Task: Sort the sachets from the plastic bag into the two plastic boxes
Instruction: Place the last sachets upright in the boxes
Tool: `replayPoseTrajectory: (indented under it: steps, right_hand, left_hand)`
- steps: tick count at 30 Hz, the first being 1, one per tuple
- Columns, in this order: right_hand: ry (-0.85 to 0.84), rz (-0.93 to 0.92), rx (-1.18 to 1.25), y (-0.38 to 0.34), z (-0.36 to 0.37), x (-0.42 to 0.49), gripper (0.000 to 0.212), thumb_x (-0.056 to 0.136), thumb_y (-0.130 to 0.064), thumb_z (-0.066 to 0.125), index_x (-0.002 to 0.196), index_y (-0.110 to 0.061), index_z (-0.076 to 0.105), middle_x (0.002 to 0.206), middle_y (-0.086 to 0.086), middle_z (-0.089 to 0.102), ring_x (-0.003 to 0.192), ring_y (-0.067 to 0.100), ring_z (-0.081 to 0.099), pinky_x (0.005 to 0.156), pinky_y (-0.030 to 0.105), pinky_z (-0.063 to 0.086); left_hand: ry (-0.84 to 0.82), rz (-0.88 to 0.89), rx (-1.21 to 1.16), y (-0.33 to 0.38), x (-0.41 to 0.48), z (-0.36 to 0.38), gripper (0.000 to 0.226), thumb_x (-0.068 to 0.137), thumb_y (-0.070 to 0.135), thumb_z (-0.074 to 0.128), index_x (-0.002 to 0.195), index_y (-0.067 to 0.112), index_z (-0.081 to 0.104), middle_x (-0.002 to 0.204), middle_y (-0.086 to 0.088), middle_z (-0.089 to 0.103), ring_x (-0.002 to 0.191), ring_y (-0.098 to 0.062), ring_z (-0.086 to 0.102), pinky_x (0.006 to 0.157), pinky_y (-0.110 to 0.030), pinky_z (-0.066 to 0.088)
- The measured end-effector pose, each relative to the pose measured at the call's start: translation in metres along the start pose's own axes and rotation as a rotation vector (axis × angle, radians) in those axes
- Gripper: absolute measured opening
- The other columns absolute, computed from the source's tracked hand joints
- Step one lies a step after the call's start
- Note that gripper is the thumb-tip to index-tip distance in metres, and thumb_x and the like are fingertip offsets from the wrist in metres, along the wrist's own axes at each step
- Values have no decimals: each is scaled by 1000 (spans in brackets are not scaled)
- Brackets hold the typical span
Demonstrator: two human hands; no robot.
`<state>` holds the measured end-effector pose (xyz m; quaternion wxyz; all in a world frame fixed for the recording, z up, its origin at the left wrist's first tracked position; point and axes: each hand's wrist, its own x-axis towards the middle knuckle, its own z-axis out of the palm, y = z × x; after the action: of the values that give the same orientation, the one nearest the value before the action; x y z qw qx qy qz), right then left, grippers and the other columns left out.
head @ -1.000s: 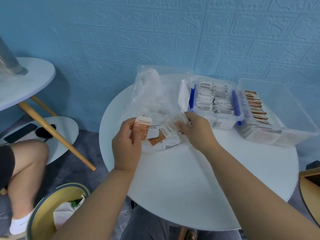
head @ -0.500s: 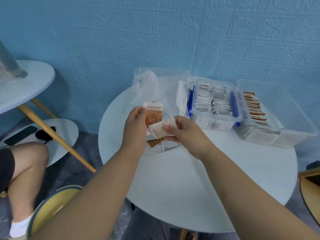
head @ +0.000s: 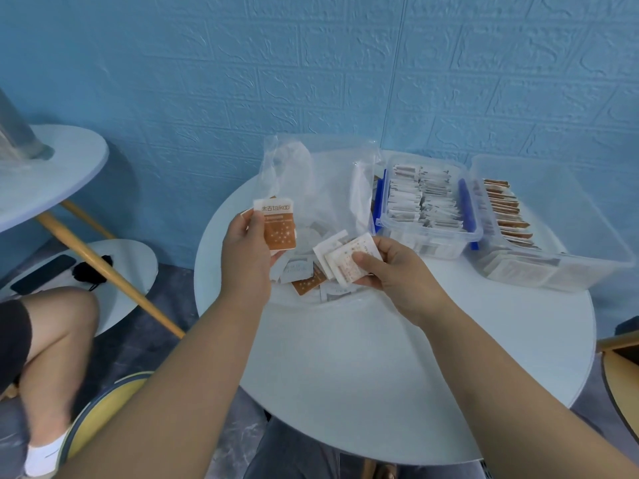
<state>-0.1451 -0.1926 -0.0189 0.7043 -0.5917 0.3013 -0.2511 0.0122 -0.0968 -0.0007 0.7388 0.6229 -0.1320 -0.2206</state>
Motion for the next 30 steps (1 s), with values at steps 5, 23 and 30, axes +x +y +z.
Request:
replayPoseTrajectory:
  steps: [5, 23, 30]
  right_hand:
    - [-43, 14, -36, -1, -1, 0, 13, 91, -7, 55, 101, -9, 62, 99, 5, 70, 88, 15, 69, 75, 21, 56]
    - [155, -222, -366, -17, -32, -39, 8, 89, -12, 59, 88, -17, 64, 81, 3, 69, 60, 6, 56, 59, 18, 49]
    - [345, -259, -187, 7, -60, -60, 13, 88, -10, 59, 94, -22, 61, 82, 0, 68, 75, 11, 62, 68, 17, 49]
  left_hand:
    - [-11, 66, 175, -10, -4, -11, 21, 98, 30, 43, 91, 24, 61, 94, -1, 69, 87, -18, 68, 84, -42, 55]
    - [-503, 430, 569, -17, -51, 53, 17, 99, 16, 38, 98, 19, 55, 87, 2, 57, 79, -15, 55, 69, -31, 49]
    - [-754, 369, 623, -32, -83, 80, 42, 85, 19, 64, 120, 22, 42, 107, 7, 56, 94, -11, 57, 72, -15, 46]
